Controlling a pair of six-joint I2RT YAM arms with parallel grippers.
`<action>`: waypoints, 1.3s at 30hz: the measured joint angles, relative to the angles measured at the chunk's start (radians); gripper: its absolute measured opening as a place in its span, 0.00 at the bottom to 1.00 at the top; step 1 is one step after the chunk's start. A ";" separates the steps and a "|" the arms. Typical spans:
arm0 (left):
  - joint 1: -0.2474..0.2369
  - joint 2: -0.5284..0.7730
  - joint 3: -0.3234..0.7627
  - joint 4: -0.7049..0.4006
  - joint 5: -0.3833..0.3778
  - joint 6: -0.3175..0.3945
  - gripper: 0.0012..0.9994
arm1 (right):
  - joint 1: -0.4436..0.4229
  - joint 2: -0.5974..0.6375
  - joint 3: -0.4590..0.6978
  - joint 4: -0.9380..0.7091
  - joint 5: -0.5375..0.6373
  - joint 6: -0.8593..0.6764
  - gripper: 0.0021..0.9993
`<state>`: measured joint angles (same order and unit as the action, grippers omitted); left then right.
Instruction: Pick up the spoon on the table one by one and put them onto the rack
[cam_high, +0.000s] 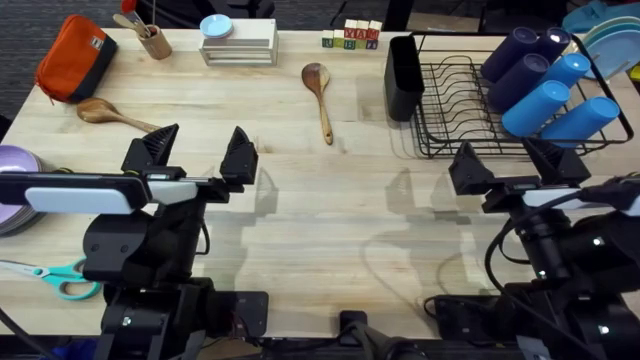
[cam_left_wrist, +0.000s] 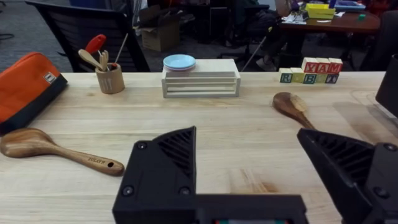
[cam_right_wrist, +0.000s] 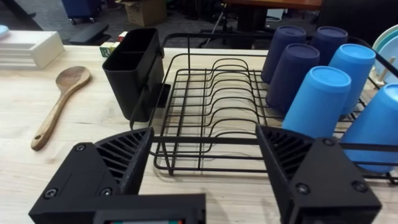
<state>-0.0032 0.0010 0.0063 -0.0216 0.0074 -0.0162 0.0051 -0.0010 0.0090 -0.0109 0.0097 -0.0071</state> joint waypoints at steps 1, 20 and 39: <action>0.000 0.000 0.000 0.000 0.000 0.000 0.99 | 0.000 0.000 0.000 -0.004 0.000 0.000 1.00; 0.000 0.000 0.004 -0.044 0.001 -0.008 0.99 | 0.000 0.000 0.006 -0.030 -0.004 0.015 1.00; 0.000 0.541 0.805 -0.625 -0.004 -0.032 0.99 | 0.000 0.648 0.821 -0.603 -0.027 0.025 1.00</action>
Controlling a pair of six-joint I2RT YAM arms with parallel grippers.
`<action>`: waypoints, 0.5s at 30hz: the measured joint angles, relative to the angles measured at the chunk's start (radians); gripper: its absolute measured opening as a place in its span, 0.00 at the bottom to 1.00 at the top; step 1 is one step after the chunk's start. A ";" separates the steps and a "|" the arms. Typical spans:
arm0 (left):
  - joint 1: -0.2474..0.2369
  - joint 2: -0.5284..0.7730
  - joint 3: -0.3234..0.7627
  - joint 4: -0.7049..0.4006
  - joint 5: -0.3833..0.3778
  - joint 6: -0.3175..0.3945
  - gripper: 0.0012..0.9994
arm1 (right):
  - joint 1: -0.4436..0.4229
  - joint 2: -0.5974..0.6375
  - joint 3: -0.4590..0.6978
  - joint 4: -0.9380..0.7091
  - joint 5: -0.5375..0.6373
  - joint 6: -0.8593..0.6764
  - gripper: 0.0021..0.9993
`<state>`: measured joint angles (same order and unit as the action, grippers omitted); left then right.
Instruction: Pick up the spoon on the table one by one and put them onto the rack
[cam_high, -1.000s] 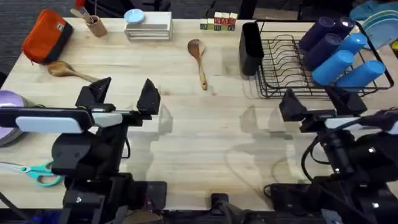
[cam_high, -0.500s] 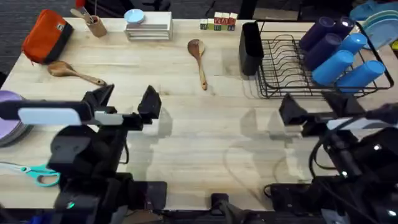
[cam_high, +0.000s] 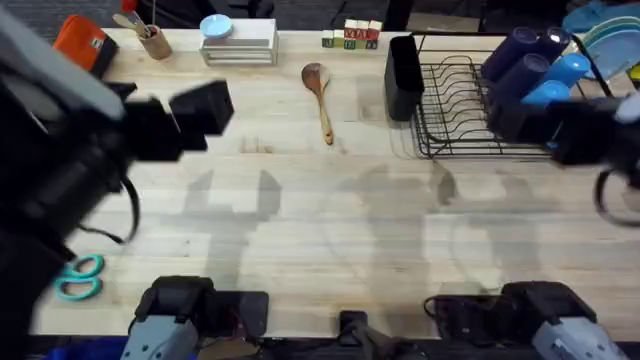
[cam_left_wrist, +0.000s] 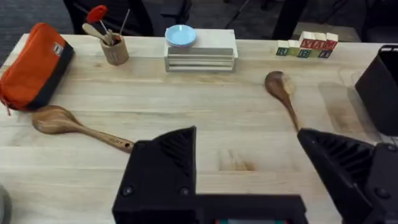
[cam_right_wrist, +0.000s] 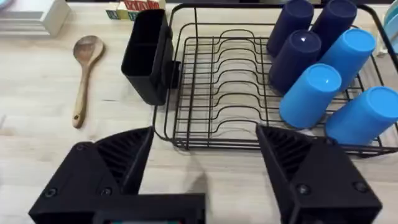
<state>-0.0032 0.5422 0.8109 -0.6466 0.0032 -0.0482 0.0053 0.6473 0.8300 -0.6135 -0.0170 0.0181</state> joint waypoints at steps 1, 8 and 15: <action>0.000 0.041 0.047 -0.031 0.000 -0.001 0.99 | 0.000 0.053 0.059 -0.036 0.000 0.000 1.00; 0.000 0.384 0.437 -0.356 0.000 -0.005 0.99 | 0.000 0.401 0.475 -0.269 -0.003 -0.029 1.00; 0.000 0.595 0.630 -0.486 0.000 -0.005 1.00 | 0.000 0.516 0.567 -0.316 -0.003 -0.056 1.00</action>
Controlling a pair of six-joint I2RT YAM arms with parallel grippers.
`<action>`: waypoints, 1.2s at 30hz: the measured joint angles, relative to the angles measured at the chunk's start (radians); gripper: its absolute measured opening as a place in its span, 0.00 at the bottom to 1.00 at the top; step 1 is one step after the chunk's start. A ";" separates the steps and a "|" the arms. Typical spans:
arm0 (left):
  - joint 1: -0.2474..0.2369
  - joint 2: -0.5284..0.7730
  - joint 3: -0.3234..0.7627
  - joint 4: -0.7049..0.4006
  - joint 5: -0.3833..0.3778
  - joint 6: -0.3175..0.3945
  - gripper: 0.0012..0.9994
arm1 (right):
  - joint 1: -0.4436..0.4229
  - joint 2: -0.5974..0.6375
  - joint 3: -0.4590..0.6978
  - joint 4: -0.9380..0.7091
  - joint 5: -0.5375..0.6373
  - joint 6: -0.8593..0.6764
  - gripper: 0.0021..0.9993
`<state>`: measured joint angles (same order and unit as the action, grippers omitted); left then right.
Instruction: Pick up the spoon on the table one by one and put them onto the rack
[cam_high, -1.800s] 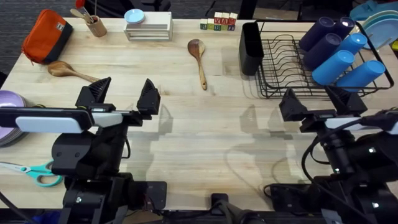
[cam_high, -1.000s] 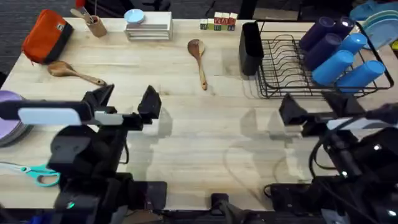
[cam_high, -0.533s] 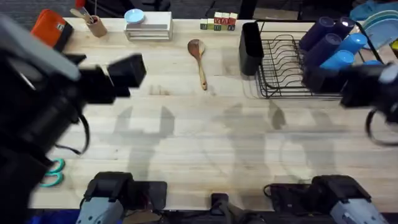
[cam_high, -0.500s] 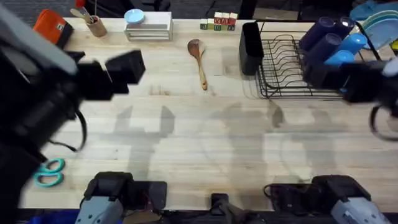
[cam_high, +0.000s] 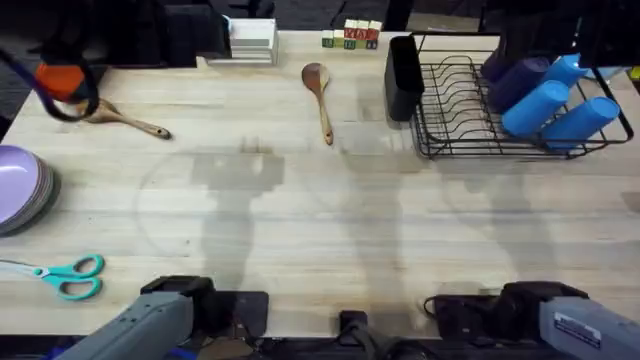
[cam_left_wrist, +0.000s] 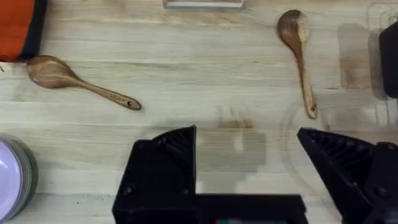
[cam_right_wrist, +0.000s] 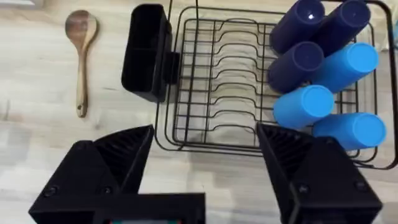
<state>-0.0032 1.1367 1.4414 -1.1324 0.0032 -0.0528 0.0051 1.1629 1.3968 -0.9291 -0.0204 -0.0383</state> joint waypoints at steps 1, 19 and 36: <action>0.000 0.008 0.001 0.001 0.000 0.000 0.99 | 0.000 0.000 0.000 0.000 0.000 0.000 1.00; 0.175 0.139 0.002 0.043 -0.114 -0.209 0.99 | 0.000 0.000 0.002 0.008 0.000 -0.008 1.00; 0.412 0.404 0.003 0.248 -0.077 -0.255 0.99 | 0.000 0.000 0.002 0.008 0.000 -0.011 1.00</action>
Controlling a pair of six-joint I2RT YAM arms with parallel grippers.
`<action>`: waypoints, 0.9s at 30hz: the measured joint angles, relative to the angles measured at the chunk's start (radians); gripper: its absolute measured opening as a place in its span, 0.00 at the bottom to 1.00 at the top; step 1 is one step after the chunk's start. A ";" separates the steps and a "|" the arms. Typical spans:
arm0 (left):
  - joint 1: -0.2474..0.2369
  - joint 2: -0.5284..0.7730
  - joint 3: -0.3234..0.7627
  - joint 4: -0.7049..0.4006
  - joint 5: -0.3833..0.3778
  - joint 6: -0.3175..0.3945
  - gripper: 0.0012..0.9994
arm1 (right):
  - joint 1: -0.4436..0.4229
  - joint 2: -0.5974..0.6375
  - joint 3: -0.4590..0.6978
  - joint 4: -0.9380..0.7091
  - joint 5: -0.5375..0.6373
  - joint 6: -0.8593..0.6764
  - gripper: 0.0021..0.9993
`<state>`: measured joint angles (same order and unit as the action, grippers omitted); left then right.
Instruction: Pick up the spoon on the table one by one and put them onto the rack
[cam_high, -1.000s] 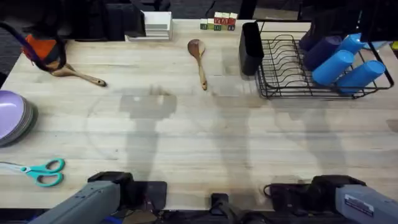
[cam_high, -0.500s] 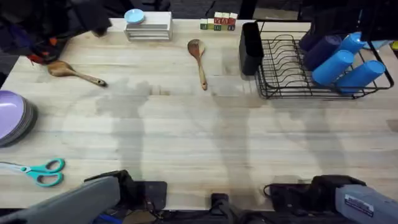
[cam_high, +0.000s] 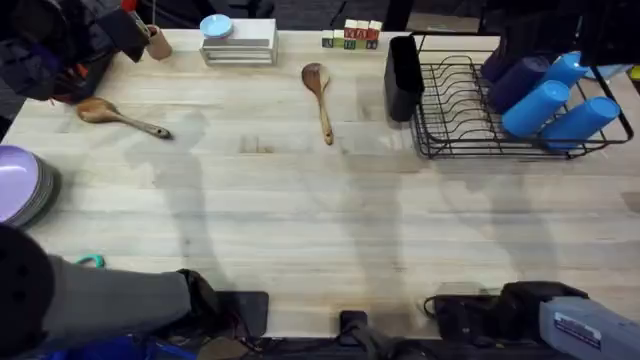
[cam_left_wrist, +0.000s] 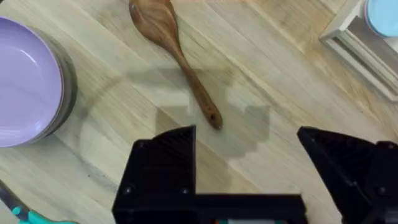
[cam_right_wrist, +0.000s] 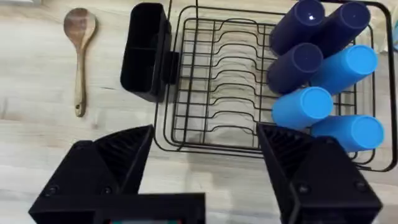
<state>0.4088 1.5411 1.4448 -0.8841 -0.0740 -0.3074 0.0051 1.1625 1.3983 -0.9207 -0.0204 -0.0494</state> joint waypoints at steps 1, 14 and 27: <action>0.000 0.012 0.000 0.007 0.000 -0.002 0.99 | 0.000 0.000 0.000 0.000 0.000 0.000 1.00; 0.090 0.250 0.000 0.070 0.001 -0.064 0.99 | 0.000 0.000 0.000 0.000 0.000 0.000 1.00; 0.114 0.326 0.000 0.266 0.000 -0.101 0.99 | 0.000 0.000 0.000 0.000 0.000 0.000 1.00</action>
<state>0.5232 1.8672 1.4452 -0.6181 -0.0738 -0.4086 0.0051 1.1625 1.3983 -0.9207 -0.0204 -0.0494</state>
